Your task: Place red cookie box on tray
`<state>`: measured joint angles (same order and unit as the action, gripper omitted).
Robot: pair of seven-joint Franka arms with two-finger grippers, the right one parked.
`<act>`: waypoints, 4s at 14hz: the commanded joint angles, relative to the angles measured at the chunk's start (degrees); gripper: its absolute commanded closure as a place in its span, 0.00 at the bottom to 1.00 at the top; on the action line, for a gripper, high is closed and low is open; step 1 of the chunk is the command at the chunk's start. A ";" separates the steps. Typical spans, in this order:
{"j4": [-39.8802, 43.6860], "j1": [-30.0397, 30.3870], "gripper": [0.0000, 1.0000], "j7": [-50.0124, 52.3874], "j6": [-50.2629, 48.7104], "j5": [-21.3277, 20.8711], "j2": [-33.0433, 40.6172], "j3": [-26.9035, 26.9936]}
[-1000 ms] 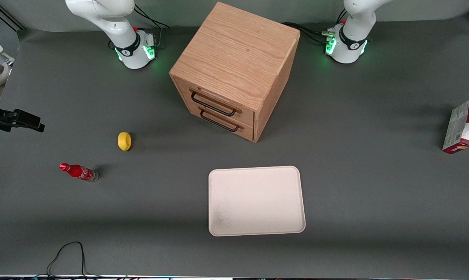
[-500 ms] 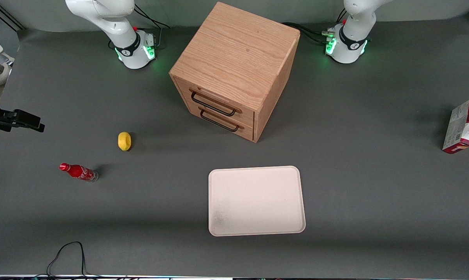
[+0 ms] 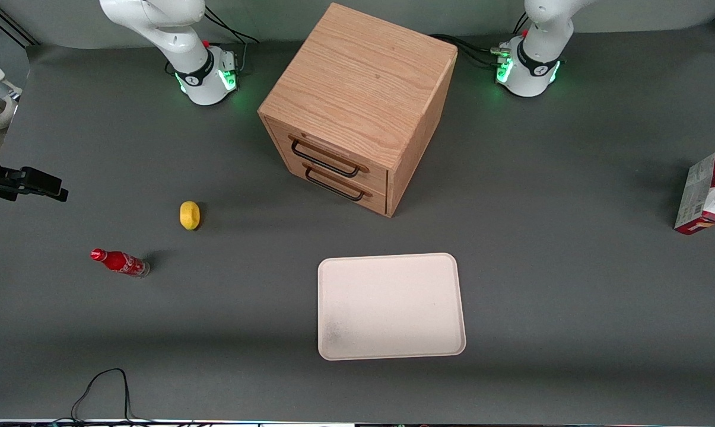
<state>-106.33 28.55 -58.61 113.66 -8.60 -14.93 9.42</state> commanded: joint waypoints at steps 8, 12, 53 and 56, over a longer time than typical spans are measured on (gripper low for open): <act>-9.69 2.83 0.01 -7.73 16.66 5.34 -5.10 -0.45; -9.51 3.18 0.01 -8.72 19.58 5.52 -7.57 -0.45; 46.71 -34.61 1.00 69.98 -36.24 7.81 -12.64 -13.87; 51.57 -35.75 1.00 82.91 -30.54 7.72 -20.30 -21.53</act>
<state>-61.75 -7.00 17.29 81.76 -1.24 -28.96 -9.33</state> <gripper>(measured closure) 0.974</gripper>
